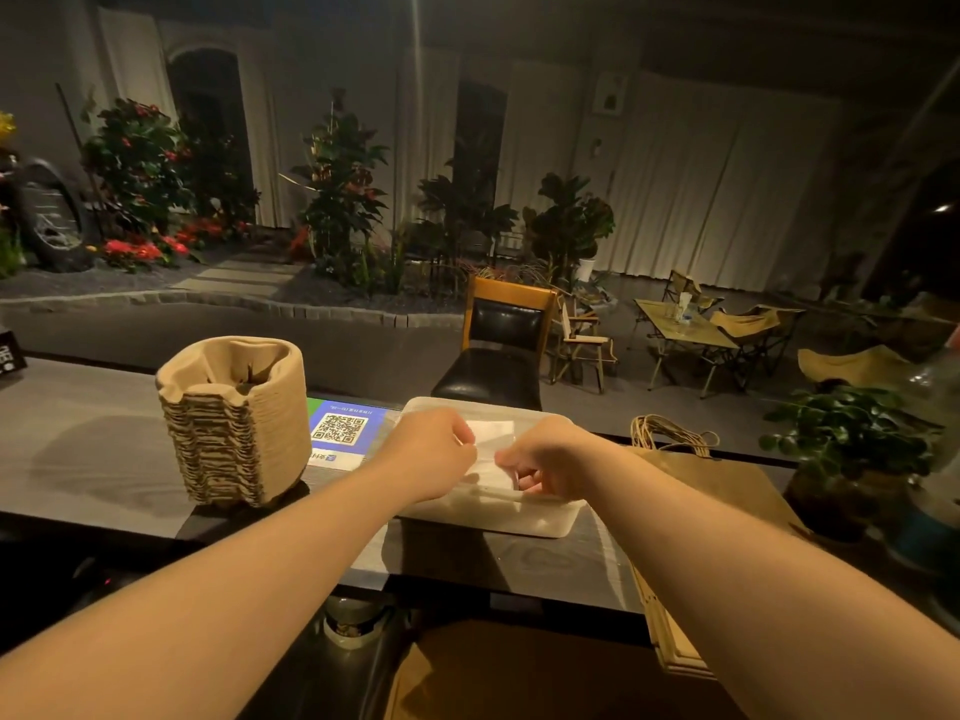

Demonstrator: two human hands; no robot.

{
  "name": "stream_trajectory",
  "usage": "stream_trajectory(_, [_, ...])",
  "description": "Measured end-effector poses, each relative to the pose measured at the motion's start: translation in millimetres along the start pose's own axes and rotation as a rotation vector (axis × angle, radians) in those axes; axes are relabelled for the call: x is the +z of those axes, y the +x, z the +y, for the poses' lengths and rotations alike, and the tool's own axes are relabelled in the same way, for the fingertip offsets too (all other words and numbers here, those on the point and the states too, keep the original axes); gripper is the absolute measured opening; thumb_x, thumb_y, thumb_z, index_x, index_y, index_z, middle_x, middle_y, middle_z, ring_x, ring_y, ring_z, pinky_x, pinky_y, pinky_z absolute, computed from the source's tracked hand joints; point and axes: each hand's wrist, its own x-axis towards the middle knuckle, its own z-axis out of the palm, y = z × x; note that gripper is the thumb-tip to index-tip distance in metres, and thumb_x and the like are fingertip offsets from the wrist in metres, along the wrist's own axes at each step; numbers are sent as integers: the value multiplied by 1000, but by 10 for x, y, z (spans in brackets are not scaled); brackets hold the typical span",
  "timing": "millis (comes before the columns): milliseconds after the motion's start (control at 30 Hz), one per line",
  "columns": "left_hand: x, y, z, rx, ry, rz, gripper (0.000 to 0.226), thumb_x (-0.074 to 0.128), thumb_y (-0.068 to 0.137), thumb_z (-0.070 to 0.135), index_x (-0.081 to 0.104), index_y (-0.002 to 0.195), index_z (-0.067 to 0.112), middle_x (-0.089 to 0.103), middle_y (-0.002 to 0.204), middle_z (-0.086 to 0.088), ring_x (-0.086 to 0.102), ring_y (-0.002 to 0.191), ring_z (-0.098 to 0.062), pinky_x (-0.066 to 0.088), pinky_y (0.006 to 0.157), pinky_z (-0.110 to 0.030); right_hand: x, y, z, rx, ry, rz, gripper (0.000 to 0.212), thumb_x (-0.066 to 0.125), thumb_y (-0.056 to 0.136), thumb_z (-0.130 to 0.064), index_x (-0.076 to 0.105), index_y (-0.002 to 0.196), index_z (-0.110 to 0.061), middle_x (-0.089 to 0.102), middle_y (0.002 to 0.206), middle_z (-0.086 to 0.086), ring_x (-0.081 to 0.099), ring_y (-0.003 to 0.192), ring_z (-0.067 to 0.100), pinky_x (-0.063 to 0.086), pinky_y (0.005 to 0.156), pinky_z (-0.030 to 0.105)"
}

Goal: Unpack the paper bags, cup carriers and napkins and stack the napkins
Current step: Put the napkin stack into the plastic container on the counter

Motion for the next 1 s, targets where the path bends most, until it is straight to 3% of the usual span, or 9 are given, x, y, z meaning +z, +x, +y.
stream_trajectory(167, [21, 44, 33, -3, 72, -71, 16, 55, 102, 24, 71, 106, 23, 71, 101, -1, 65, 92, -16, 53, 77, -24, 68, 139, 50, -144, -355, 155, 21, 73, 89, -23, 71, 104, -8, 71, 107, 9, 68, 100, 22, 58, 93, 32])
stream_trajectory(300, [15, 63, 1, 1, 98, -86, 18, 56, 103, 24, 73, 109, 25, 72, 103, 2, 65, 91, -15, 55, 77, -23, 65, 167, 72, -186, -435, 188, 21, 74, 89, -23, 72, 104, -8, 70, 108, 10, 68, 100, 22, 59, 91, 31])
stream_trajectory(500, [11, 71, -3, -40, 4, -66, 18, 58, 99, 26, 75, 101, 20, 73, 97, -2, 67, 89, -16, 57, 76, -28, 63, 144, 99, -234, -411, 230, 9, 70, 91, -19, 70, 91, -10, 69, 96, 8, 68, 92, 21, 60, 86, 29])
stream_trajectory(567, [-1, 49, 23, -30, -20, -63, 19, 58, 100, 26, 74, 104, 17, 73, 100, -4, 65, 87, -14, 55, 74, -26, 69, 96, 123, -321, -419, 310, 14, 62, 95, -20, 65, 85, -12, 64, 85, 4, 63, 81, 17, 57, 73, 24])
stream_trajectory(633, [-12, 12, 54, -12, -49, -48, 16, 58, 101, 30, 73, 105, 25, 72, 101, 3, 64, 89, -11, 51, 71, -23, 88, -5, 146, -432, -431, 398, 11, 58, 98, -21, 63, 93, -12, 62, 85, 0, 59, 77, 14, 49, 64, 23])
stream_trajectory(700, [-22, -40, 88, 14, -100, -11, 12, 58, 102, 33, 68, 108, 36, 68, 99, 14, 62, 92, -9, 48, 70, -20, 103, -145, 169, -536, -439, 466, 15, 56, 100, -26, 63, 111, -17, 64, 97, -2, 59, 84, 15, 53, 75, 28])
stream_trajectory(800, [-46, -177, 157, 49, -212, 29, 15, 58, 103, 36, 67, 115, 37, 66, 102, 18, 62, 98, -8, 48, 74, -21, 89, -341, 222, -624, -404, 502, 23, 53, 101, -37, 62, 118, -24, 68, 106, -4, 63, 91, 15, 58, 88, 40])
stream_trajectory(900, [-77, -421, 254, 104, -287, 68, 16, 59, 102, 39, 67, 114, 35, 67, 104, 17, 61, 99, -5, 45, 73, -19, 45, -598, 354, -661, -358, 488, 27, 51, 101, -42, 62, 119, -26, 69, 102, -6, 64, 88, 13, 59, 84, 41])
stream_trajectory(1000, [-78, -757, 330, 157, -324, 134, 13, 60, 101, 40, 68, 109, 34, 68, 99, 15, 62, 96, -6, 45, 72, -20, 10, -931, 589, -713, -299, 455, 23, 51, 104, -39, 65, 116, -25, 68, 97, -9, 62, 82, 8, 58, 76, 29])
